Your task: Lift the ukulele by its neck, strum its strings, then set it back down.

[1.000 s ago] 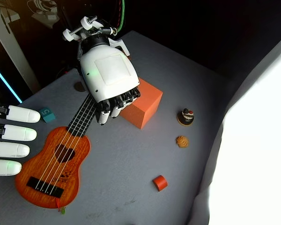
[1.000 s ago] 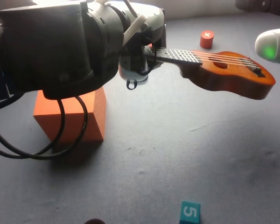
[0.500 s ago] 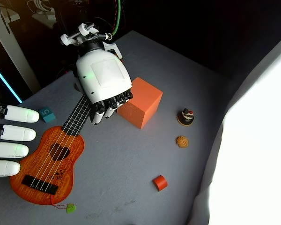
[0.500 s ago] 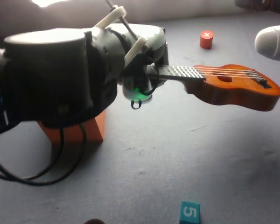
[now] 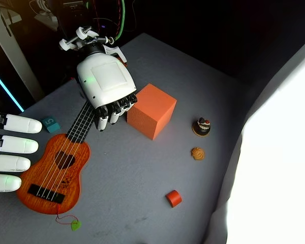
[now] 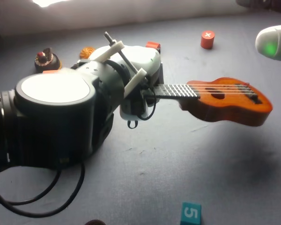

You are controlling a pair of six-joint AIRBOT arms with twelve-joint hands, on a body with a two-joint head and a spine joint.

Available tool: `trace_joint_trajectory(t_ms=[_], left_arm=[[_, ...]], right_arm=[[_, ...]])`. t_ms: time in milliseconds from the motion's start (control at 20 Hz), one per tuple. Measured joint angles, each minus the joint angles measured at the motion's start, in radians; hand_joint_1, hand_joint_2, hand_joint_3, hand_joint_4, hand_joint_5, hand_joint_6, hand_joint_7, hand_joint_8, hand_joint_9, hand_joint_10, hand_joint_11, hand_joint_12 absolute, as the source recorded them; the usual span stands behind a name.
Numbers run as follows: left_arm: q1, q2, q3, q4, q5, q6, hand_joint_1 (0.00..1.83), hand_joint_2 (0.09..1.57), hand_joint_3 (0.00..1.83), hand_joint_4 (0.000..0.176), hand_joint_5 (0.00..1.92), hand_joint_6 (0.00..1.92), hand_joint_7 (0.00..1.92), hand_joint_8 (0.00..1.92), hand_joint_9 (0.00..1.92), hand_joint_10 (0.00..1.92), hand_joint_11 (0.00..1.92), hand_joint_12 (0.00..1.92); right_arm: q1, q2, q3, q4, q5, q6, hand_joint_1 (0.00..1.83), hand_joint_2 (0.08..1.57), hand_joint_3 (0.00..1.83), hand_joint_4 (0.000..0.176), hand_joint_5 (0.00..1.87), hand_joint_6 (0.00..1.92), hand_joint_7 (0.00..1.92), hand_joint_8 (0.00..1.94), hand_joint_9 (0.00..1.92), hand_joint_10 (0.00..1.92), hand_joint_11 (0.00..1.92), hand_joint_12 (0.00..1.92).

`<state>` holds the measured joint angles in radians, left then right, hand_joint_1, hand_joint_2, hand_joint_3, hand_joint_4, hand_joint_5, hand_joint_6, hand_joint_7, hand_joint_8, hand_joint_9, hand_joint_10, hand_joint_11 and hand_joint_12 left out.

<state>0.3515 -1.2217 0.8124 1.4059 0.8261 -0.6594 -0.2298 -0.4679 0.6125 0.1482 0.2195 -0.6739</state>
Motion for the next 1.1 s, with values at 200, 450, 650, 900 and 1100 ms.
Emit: trace_joint_trajectory(t_ms=[200, 450, 650, 900, 1100], left_arm=[[0.018, -0.030, 0.010, 0.038, 0.005, -0.024, 1.48, 1.21, 0.01, 0.174, 1.30, 1.92, 1.41, 1.92, 1.49, 1.92, 1.52, 1.92], [0.042, -0.053, 0.014, 0.074, 0.003, -0.053, 1.46, 1.21, 0.00, 0.173, 1.32, 1.92, 1.41, 1.92, 1.49, 1.92, 1.52, 1.92], [0.060, -0.066, 0.014, 0.106, 0.005, -0.067, 1.48, 1.21, 0.01, 0.174, 1.31, 1.92, 1.41, 1.92, 1.49, 1.92, 1.52, 1.92], [0.082, -0.075, 0.015, 0.137, 0.008, -0.087, 1.48, 1.21, 0.01, 0.176, 1.28, 1.92, 1.40, 1.92, 1.48, 1.92, 1.50, 1.92], [0.103, -0.084, 0.018, 0.150, 0.007, -0.094, 1.50, 1.21, 0.01, 0.176, 1.28, 1.92, 1.39, 1.92, 1.47, 1.92, 1.50, 1.92]], right_arm=[[0.000, -0.002, 0.000, 0.000, 0.000, 0.000, 0.00, 1.31, 0.00, 0.000, 0.10, 0.00, 0.12, 0.00, 0.09, 0.01, 0.00, 0.00], [0.000, -0.002, 0.000, 0.000, 0.000, 0.000, 0.00, 1.30, 0.00, 0.000, 0.13, 0.02, 0.15, 0.01, 0.13, 0.02, 0.02, 0.02], [0.000, -0.004, 0.000, 0.000, 0.000, 0.000, 0.00, 1.31, 0.00, 0.000, 0.12, 0.01, 0.14, 0.00, 0.10, 0.01, 0.00, 0.03], [0.000, -0.004, 0.000, 0.000, 0.000, 0.000, 0.00, 1.31, 0.00, 0.000, 0.13, 0.01, 0.14, 0.00, 0.12, 0.01, 0.00, 0.11], [0.000, -0.004, 0.000, 0.000, 0.000, 0.000, 0.00, 1.30, 0.00, 0.000, 0.14, 0.01, 0.17, 0.00, 0.13, 0.02, 0.00, 0.23]])
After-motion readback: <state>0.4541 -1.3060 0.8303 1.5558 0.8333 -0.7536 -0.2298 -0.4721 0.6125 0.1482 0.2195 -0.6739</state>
